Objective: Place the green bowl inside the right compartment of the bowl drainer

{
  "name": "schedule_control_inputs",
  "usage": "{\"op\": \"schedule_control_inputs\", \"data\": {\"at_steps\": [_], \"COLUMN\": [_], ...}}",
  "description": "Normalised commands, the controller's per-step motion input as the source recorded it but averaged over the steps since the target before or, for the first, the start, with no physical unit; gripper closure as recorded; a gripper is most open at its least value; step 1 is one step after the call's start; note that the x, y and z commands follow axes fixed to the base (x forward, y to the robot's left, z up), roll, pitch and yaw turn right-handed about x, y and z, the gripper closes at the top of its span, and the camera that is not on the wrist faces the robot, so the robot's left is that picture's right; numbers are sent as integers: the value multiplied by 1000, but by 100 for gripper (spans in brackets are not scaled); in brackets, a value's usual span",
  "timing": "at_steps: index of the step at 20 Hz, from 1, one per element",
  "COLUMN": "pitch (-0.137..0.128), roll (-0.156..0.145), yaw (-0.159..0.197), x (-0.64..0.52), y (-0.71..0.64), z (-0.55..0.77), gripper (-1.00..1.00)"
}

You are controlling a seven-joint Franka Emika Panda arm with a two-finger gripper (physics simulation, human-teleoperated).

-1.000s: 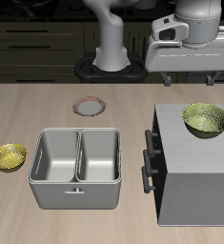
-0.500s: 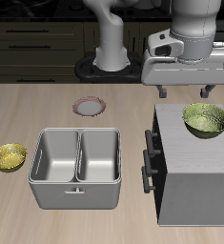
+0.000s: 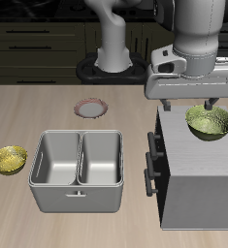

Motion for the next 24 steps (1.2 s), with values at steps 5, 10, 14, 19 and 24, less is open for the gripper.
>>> {"op": "schedule_control_inputs", "data": {"at_steps": [5,10,14,19,24], "pitch": [22,23,12,-11,-5], "roll": [26,35,-3,15,4], "yaw": [1,-18,-4,8,-4], "x": [-15,-28,-18,10,-11], "y": [57,47,-21,-36,-44], "z": [-157,-170,-160,-73,-2], "gripper": [-100,-100,100,100,100]}}
